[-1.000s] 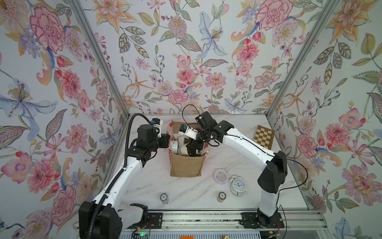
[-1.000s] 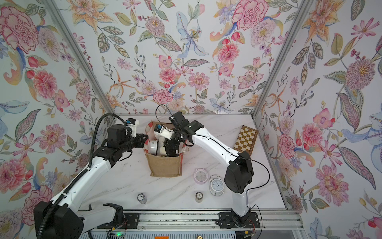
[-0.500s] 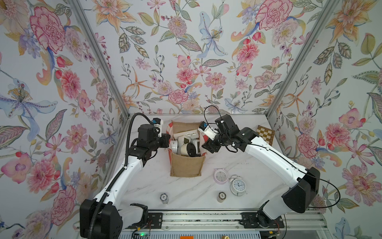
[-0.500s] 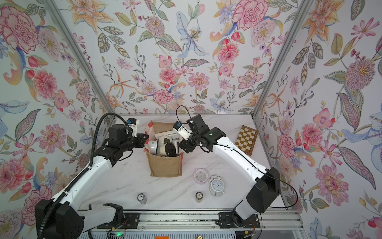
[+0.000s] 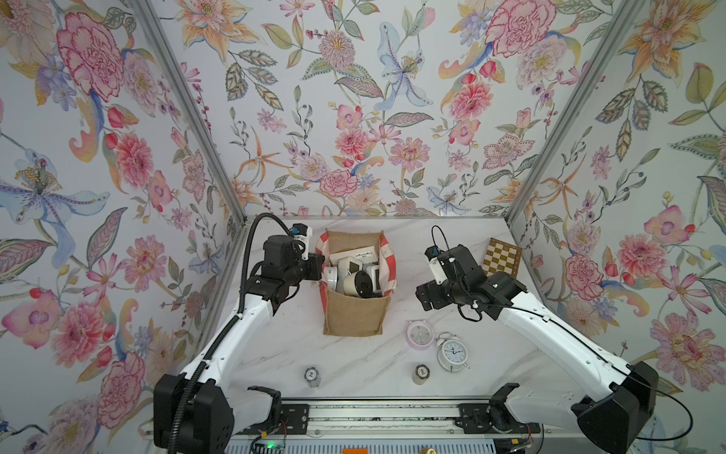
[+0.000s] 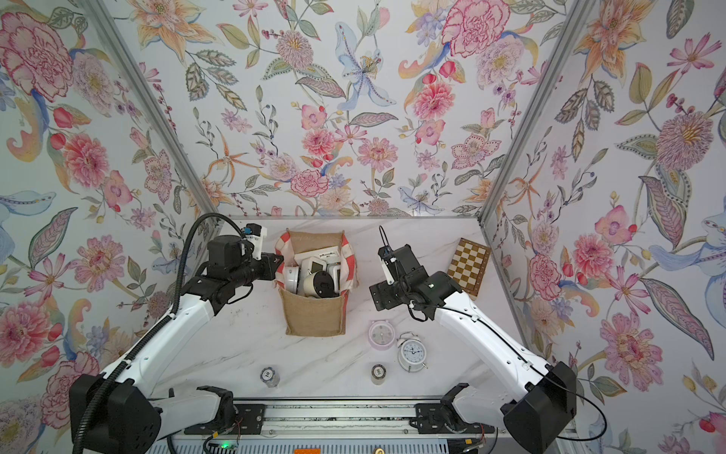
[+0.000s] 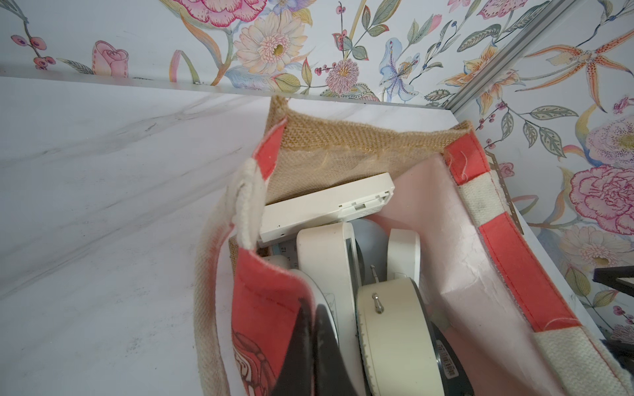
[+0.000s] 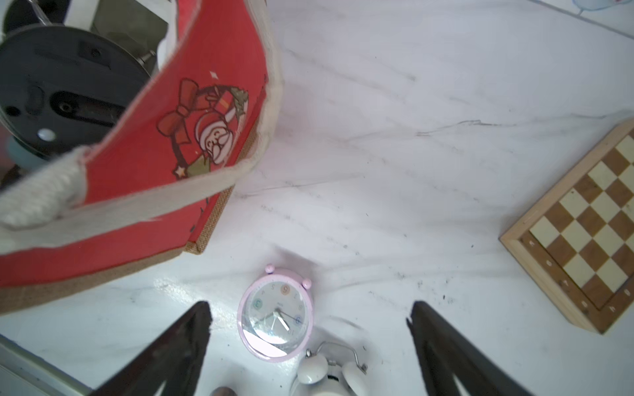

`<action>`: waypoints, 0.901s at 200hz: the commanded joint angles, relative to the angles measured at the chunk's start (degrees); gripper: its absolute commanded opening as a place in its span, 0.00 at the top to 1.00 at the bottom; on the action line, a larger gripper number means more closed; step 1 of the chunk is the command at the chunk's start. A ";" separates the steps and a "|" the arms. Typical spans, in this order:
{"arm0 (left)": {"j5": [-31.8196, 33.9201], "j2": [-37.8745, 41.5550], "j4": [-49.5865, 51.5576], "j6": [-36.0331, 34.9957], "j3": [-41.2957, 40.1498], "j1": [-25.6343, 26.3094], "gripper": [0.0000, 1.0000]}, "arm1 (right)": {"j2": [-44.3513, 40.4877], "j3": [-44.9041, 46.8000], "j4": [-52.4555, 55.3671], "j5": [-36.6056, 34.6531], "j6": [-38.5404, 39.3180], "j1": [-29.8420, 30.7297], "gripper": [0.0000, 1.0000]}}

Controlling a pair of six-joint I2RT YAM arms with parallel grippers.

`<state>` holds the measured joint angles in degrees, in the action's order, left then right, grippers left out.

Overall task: Put the alarm clock into the canvas bag
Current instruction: Pick up the alarm from the center of the board.

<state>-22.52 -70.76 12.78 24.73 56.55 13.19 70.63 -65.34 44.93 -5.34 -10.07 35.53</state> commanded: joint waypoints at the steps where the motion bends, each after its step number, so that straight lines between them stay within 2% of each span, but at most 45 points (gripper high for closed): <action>1: -0.57 -0.41 -3.55 -1.39 1.73 0.44 1.00 | -1.98 2.64 6.25 5.29 -5.53 -1.51 0.01; 57: -0.35 0.07 -3.57 -2.09 0.59 0.41 1.00 | -7.26 9.82 14.90 4.45 -16.86 -2.59 0.01; 92: 0.28 0.56 -2.80 -2.97 0.49 0.44 0.99 | -7.11 14.48 17.30 6.39 -18.94 -1.59 0.02; 125: 0.59 0.86 -2.41 -3.37 0.27 0.33 0.99 | -4.95 16.58 17.30 3.84 -21.04 0.81 0.00; 180: 0.81 0.97 -2.66 -3.46 -0.41 0.34 0.99 | -1.45 19.72 14.10 2.37 -21.97 0.92 0.01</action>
<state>-22.46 -70.76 12.82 22.85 56.53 13.21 68.51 -46.68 60.20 -1.15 -30.33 36.16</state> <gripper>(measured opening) 0.050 0.992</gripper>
